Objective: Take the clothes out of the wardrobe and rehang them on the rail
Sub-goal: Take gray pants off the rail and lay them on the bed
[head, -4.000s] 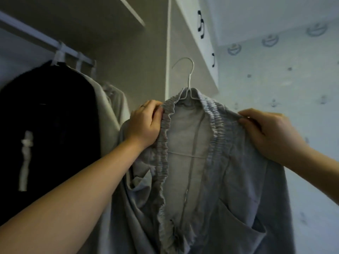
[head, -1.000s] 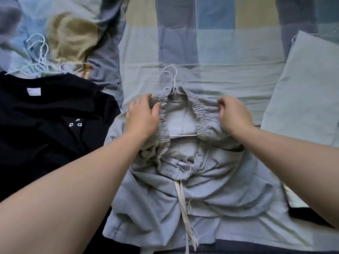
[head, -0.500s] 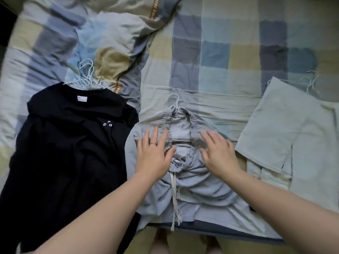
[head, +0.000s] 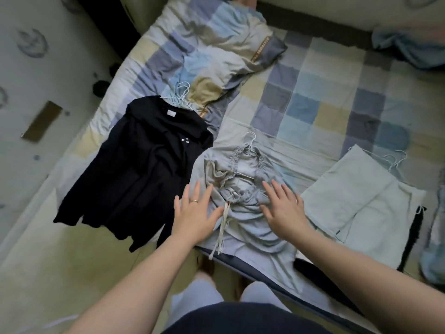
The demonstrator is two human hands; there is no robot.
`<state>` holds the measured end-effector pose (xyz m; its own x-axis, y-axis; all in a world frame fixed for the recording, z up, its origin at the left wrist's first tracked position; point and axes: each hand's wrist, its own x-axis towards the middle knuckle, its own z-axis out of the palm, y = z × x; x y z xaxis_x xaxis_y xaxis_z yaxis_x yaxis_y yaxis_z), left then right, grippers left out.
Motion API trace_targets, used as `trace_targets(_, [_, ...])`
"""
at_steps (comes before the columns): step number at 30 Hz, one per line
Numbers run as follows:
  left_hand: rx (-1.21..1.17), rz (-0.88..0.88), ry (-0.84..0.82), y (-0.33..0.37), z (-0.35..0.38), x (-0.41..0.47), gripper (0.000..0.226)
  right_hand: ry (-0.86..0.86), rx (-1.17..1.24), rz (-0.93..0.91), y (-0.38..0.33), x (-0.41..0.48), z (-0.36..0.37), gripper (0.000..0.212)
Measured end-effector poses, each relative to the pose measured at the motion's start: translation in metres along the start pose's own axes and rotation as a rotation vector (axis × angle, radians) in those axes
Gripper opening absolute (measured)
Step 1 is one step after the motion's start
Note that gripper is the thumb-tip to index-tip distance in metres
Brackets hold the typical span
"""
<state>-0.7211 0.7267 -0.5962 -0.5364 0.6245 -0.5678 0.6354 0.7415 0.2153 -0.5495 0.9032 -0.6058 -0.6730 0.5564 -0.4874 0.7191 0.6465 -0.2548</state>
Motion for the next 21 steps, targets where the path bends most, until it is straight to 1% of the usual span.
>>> trace_targets(2, [-0.033,-0.038,0.05,-0.003,0.001,-0.029,0.074,0.035,-0.015,-0.056,-0.006,-0.009,-0.01,0.065])
trace_targets(6, [-0.079,-0.133,0.128,-0.011,0.002,-0.076,0.073,0.02,-0.028,-0.179,-0.027,-0.032,-0.02,0.063])
trace_targets(10, [-0.15,-0.222,0.23,-0.024,0.004,-0.126,0.072,0.027,-0.052,-0.339,-0.06,-0.057,-0.019,0.062])
trace_targets(16, [-0.28,-0.395,0.403,-0.064,0.011,-0.21,0.072,0.006,-0.095,-0.568,-0.134,-0.107,0.0,0.064])
trace_targets(21, [-0.343,-0.558,0.49,-0.111,0.038,-0.295,0.072,0.017,-0.127,-0.737,-0.208,-0.163,0.032,0.065])
